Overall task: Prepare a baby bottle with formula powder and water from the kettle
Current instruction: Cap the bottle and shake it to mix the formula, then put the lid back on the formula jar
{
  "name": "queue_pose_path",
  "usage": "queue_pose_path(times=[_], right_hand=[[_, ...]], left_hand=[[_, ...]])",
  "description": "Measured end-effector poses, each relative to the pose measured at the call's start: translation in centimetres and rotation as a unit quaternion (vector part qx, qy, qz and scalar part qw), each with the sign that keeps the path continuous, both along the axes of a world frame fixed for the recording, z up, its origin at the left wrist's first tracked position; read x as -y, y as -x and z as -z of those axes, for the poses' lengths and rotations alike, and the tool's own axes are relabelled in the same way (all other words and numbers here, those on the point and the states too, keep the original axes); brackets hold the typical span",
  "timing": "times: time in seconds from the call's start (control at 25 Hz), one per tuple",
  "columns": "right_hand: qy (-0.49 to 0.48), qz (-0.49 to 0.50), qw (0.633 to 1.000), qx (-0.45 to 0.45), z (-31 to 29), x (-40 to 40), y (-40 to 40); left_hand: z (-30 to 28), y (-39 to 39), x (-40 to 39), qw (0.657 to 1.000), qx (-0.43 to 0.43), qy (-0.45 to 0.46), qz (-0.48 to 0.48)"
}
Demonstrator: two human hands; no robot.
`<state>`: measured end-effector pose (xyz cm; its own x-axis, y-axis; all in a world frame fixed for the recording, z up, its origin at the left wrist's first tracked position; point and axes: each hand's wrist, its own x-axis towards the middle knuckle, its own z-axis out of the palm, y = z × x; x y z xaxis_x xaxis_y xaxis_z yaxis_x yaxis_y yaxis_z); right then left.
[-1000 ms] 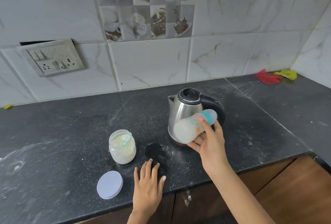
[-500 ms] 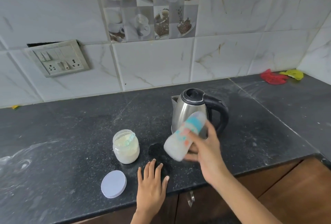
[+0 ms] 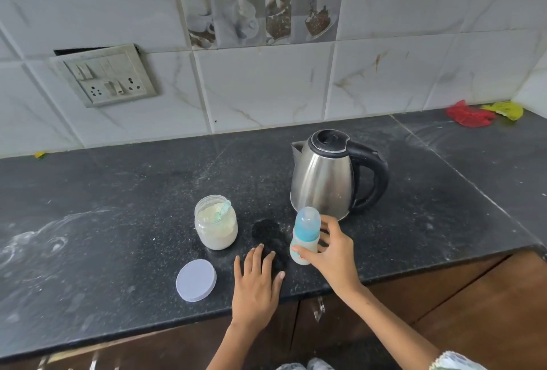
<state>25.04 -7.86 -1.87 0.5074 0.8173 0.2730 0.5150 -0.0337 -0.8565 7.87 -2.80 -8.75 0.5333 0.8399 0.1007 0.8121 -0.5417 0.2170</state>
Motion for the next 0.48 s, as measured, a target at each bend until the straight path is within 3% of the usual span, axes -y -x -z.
queue_pose_path(times=[0.32,0.48], right_hand=[[0.004,0.004,1.0,0.02,1.7,-0.2,0.4],[-0.021,0.078,0.992,0.098,1.6,3.1,1.6]], left_hand=[[-0.1,-0.1,0.1,1.0,-0.002,0.011,0.005],[-0.4,-0.1,-0.1,0.998,0.059,0.03,-0.003]])
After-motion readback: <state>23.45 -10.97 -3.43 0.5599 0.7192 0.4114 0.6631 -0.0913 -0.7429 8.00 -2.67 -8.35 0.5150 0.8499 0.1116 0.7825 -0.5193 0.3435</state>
